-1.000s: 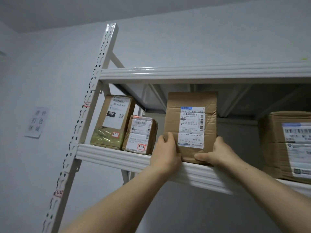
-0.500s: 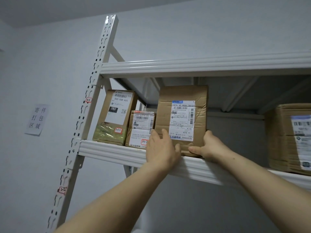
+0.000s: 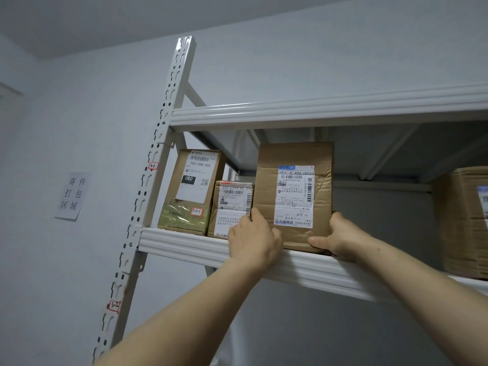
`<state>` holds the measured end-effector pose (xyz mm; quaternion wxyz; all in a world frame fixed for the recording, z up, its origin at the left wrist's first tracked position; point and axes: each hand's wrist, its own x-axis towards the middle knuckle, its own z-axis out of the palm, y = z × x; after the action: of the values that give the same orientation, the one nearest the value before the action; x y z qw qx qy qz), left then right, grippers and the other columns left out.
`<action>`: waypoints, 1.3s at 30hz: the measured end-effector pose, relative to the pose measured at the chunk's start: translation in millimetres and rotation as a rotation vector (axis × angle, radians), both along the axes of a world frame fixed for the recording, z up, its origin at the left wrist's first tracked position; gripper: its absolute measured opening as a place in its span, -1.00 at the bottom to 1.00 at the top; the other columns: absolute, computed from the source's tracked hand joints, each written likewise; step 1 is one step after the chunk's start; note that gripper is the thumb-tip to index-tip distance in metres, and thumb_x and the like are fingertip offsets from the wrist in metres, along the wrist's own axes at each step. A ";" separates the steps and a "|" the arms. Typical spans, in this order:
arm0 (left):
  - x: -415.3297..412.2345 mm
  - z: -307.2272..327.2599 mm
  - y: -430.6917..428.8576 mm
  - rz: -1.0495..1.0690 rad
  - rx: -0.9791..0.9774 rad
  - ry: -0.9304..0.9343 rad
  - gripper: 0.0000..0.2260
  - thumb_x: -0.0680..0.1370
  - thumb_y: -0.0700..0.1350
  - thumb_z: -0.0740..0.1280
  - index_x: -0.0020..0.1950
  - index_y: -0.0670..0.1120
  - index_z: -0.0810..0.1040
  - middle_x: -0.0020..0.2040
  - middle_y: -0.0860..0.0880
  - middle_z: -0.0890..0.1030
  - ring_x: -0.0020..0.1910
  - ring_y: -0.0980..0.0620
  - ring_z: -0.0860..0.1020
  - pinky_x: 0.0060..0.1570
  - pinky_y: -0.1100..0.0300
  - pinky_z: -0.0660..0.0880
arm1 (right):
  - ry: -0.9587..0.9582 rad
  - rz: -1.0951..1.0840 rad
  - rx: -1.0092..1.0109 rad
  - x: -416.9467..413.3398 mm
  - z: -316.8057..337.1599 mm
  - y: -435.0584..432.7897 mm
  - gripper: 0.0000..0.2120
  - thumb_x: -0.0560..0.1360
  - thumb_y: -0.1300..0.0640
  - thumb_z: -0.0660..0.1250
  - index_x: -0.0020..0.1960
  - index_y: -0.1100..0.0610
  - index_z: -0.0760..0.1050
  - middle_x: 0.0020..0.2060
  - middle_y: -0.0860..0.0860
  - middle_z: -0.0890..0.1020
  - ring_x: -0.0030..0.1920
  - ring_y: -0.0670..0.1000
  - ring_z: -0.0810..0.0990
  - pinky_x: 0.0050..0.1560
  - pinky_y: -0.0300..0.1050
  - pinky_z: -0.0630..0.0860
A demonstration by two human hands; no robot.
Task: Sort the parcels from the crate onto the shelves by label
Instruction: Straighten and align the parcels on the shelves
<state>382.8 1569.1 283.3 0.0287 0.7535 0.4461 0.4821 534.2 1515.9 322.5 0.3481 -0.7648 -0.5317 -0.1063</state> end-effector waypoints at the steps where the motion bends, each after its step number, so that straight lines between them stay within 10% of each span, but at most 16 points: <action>1: -0.6 -0.4 1.3 -0.005 -0.003 -0.006 -0.63 0.56 -0.06 0.12 0.33 -0.17 0.29 0.26 -0.22 0.44 0.23 -0.22 0.41 0.26 -0.03 0.30 | 0.000 0.003 -0.002 -0.3 0.2 0.1 -0.33 0.50 -0.02 0.38 0.42 0.28 0.15 0.35 0.15 0.39 0.30 0.13 0.42 0.16 -0.13 0.37; 16: -3.4 -2.9 8.9 -0.034 -0.024 -0.114 -0.56 0.54 -0.08 0.16 0.39 -0.18 0.22 0.31 -0.23 0.37 0.28 -0.23 0.36 0.29 -0.04 0.29 | 0.002 0.059 -0.008 -8.6 -2.7 5.9 -0.34 0.50 0.01 0.39 0.42 0.26 0.15 0.36 0.14 0.41 0.31 0.11 0.42 0.21 -0.13 0.39; 21: 7.9 6.1 -9.8 -0.086 0.155 -0.144 -0.38 0.57 -0.02 0.20 0.55 -0.11 -0.01 0.53 -0.20 -0.02 0.51 -0.17 -0.03 0.48 0.00 -0.04 | 0.055 0.116 0.154 -14.5 2.2 -26.1 -0.13 0.50 0.00 0.38 0.54 0.22 -0.12 0.45 0.13 0.30 0.42 0.09 0.31 0.32 -0.16 0.29; 28: 76.8 30.7 -71.3 -0.493 0.337 -0.158 -0.44 0.54 -0.18 0.26 0.52 -0.11 0.17 0.43 -0.15 0.15 0.40 -0.13 0.13 0.41 0.07 0.11 | -0.264 -0.207 0.601 46.5 17.7 -120.3 -0.48 0.49 0.29 0.21 0.44 0.12 0.28 0.29 0.06 0.45 0.27 0.08 0.45 0.24 -0.04 0.41; 39: 183.9 47.3 -141.6 -0.802 -0.224 -0.204 -0.50 0.58 -0.17 0.18 0.53 -0.07 0.18 0.44 -0.12 0.36 0.33 -0.12 0.41 0.34 0.02 0.37 | -0.149 -0.717 0.186 155.9 51.2 -196.4 -0.47 0.56 -0.06 0.14 0.46 0.17 0.26 0.53 0.21 0.01 0.53 0.17 -0.17 0.48 0.16 -0.22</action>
<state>566.7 1427.5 330.6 0.3396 0.8079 0.1625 0.4534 690.1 1319.5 373.7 0.3169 -0.8577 -0.2421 -0.3245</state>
